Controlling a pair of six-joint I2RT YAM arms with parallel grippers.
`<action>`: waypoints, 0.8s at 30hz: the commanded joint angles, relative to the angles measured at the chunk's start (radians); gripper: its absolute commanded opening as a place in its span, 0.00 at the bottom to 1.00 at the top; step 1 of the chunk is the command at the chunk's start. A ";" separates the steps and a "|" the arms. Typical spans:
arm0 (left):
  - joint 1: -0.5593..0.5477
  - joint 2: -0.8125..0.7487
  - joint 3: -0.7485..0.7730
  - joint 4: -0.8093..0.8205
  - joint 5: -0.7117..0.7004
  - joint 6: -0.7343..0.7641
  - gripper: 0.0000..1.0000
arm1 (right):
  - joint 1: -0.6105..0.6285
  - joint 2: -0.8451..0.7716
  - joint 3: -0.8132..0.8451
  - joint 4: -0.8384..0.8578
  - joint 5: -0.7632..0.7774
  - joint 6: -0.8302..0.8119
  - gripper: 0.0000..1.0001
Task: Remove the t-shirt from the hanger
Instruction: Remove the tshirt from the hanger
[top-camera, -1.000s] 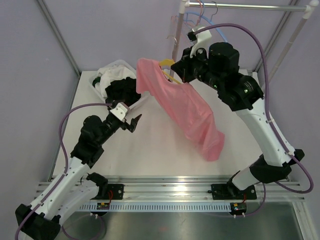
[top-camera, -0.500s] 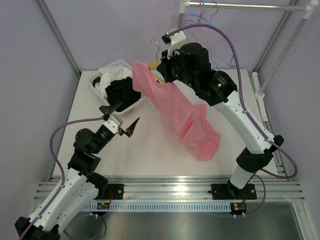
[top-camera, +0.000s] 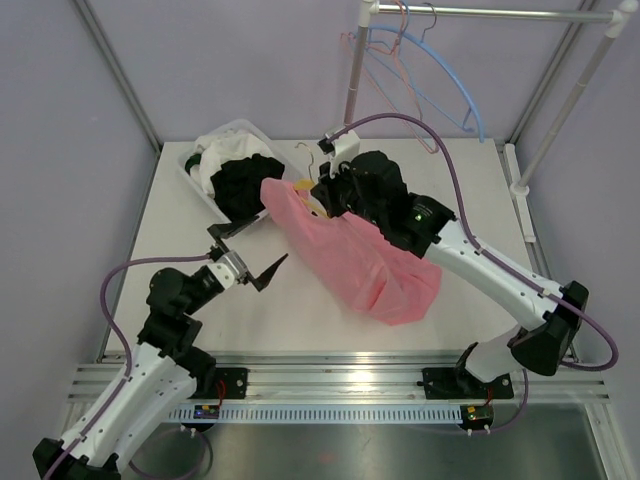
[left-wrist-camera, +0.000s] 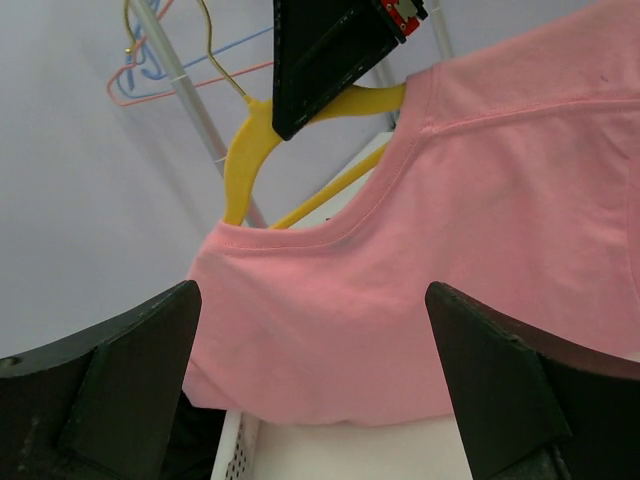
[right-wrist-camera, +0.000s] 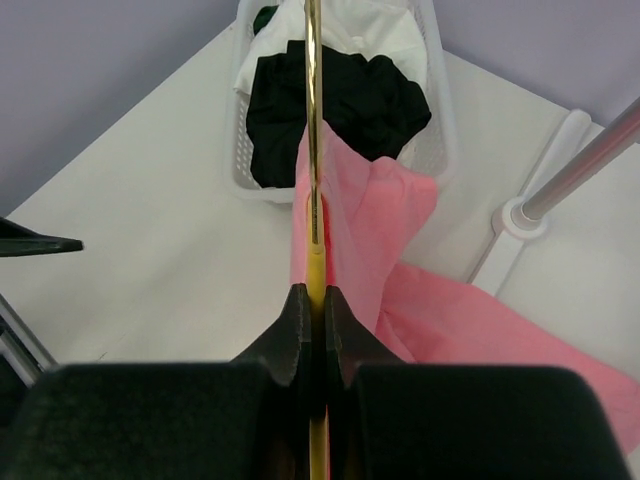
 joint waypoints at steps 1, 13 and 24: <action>-0.011 0.067 0.011 0.059 0.087 0.023 0.99 | 0.017 -0.107 -0.070 0.248 -0.013 0.025 0.00; -0.163 0.132 0.000 0.052 -0.050 0.118 0.99 | 0.098 -0.072 -0.154 0.457 0.074 0.034 0.00; -0.180 0.047 -0.049 0.102 -0.082 0.131 0.97 | 0.118 -0.024 -0.165 0.506 0.060 0.031 0.00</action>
